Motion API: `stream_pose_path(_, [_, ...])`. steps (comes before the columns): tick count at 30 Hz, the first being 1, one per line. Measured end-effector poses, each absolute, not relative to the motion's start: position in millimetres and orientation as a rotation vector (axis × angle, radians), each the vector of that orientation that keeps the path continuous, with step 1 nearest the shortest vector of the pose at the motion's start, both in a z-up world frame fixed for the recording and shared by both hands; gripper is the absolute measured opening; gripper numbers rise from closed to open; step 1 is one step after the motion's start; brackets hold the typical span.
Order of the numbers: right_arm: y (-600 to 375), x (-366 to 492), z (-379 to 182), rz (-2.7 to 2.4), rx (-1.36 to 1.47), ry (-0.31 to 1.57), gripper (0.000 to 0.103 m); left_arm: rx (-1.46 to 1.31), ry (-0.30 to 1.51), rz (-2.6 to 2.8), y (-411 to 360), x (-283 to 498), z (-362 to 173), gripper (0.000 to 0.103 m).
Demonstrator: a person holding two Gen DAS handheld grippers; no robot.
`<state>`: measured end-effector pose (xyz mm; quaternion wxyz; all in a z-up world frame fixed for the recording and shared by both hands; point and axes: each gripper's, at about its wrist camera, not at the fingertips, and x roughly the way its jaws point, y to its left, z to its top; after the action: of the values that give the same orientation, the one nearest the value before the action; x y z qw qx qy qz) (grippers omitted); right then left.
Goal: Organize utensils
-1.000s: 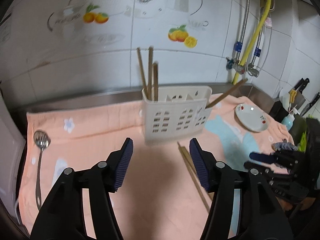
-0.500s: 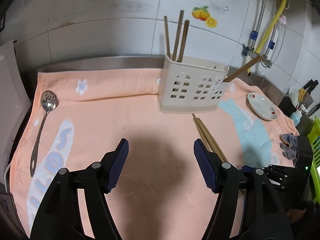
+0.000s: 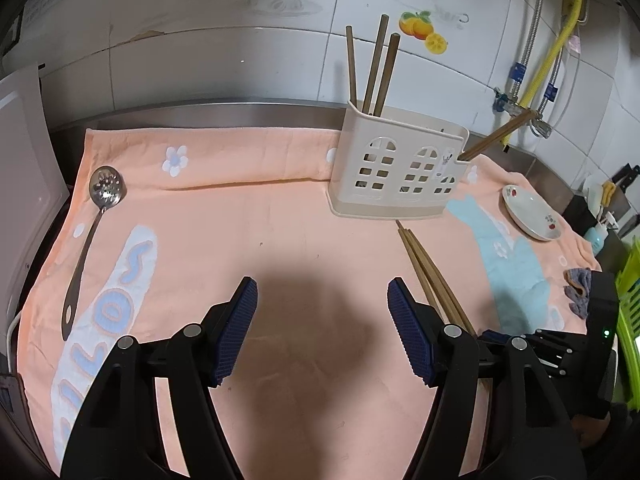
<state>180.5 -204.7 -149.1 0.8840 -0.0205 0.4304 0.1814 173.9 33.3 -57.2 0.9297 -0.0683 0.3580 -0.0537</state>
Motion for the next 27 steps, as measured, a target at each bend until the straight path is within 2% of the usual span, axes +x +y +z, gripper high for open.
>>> stream_pose_path(27, [-211.5, 172.7, -150.2, 0.360, -0.012, 0.861, 0.007, -0.088, 0.836, -0.215, -27.0, 160.8, -94.0, 0.067])
